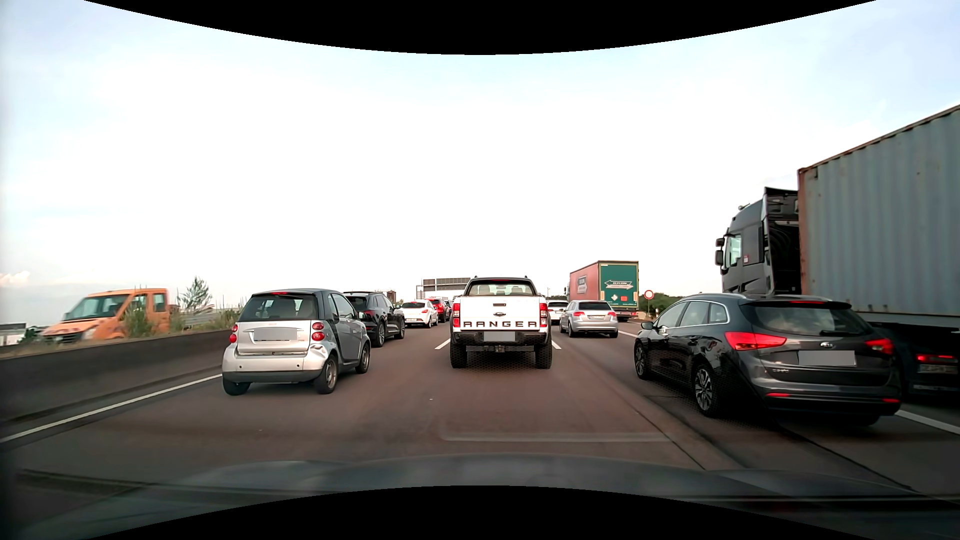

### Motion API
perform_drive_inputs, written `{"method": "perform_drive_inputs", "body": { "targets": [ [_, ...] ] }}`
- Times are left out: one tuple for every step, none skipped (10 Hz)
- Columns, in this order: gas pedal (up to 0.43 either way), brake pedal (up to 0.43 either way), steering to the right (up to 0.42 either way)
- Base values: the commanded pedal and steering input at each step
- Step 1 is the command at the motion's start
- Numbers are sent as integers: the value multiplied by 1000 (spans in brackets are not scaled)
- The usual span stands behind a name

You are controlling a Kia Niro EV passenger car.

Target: Follow the waypoints while adhering to traffic rules and regulations

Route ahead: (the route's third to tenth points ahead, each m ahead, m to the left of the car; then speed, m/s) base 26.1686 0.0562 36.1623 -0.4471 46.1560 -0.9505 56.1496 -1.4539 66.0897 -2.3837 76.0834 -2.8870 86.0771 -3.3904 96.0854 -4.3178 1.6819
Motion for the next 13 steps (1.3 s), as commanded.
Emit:
{"method": "perform_drive_inputs", "body": {
  "targets": [
    [0, 0, -7],
    [0, 0, -6],
    [0, 0, -7],
    [0, 0, -7],
    [0, 0, -7],
    [0, 0, -6],
    [0, 0, -6],
    [0, 0, -6],
    [0, 0, -6],
    [0, 0, -6],
    [0, 0, -7],
    [0, 0, -6],
    [0, 0, -6]
  ]
}}
